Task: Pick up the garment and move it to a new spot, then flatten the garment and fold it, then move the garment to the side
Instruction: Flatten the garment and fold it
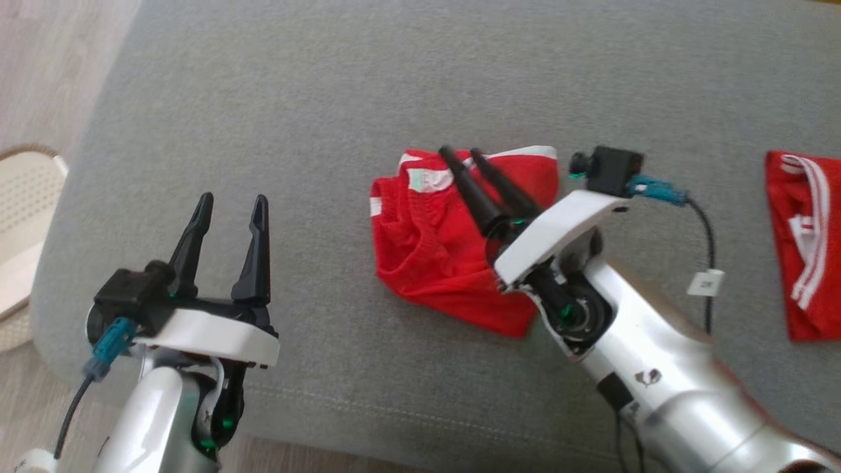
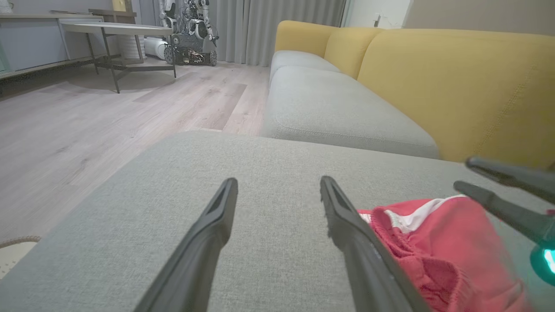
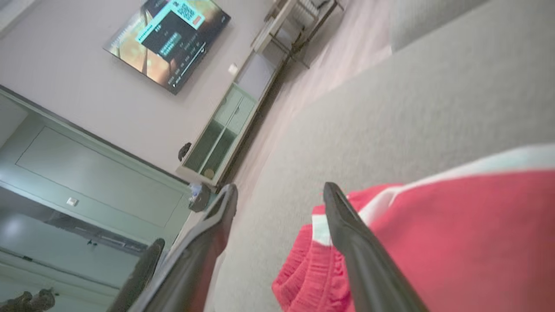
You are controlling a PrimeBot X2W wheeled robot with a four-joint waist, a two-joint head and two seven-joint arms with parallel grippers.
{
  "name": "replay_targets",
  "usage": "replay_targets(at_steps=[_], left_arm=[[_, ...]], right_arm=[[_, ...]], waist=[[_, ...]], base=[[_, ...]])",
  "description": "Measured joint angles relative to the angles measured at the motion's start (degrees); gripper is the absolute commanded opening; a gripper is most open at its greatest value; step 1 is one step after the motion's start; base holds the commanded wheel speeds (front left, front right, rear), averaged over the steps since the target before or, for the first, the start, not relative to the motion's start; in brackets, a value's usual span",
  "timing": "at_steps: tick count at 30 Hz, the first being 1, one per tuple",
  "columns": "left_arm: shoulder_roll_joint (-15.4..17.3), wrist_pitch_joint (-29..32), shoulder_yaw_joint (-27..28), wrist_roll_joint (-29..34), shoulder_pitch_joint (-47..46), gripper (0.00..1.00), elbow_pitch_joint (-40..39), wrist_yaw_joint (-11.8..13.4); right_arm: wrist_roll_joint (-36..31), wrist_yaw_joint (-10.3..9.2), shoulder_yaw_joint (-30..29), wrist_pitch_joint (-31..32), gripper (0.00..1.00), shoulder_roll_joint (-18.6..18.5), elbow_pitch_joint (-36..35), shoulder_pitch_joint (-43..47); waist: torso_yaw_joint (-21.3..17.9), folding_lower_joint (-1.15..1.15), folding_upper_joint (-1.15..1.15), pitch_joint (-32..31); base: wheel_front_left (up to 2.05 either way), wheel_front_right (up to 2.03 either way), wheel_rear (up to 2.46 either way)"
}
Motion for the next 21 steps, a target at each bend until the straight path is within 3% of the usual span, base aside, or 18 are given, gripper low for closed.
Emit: replay_targets(at_steps=[5, 7, 14, 21], left_arm=[[0.1, 0.0, 0.6, 0.5, 0.3, 1.0, 0.0, 0.0], [0.3, 0.0, 1.1, 0.5, 0.9, 1.0, 0.0, 0.5], [1.7, 0.3, 1.8, 0.5, 3.0, 1.0, -1.0, 1.3], [2.7, 1.0, 2.4, 0.5, 4.9, 1.0, -2.7, 2.4]], right_arm=[[-4.6, 0.0, -1.1, -6.6, 1.0, -4.2, -1.9, 0.0], [-7.0, 0.0, -4.1, -8.9, 1.0, -7.1, -2.0, 0.7], [-13.4, 0.0, -13.3, -10.6, 1.0, -11.0, -3.8, 9.5], [-31.0, 0.0, -26.1, -10.4, 1.0, -11.2, -9.6, 16.9]], waist=[[-2.3, 0.0, 0.0, -1.0], [-3.7, 0.0, 0.0, -1.7], [-7.0, 0.0, 0.0, -3.5], [-9.3, 0.0, 0.0, -4.9]], base=[[0.0, 0.0, 0.0], [0.0, 0.0, 0.0], [0.0, 0.0, 0.0], [0.0, 0.0, 0.0]])
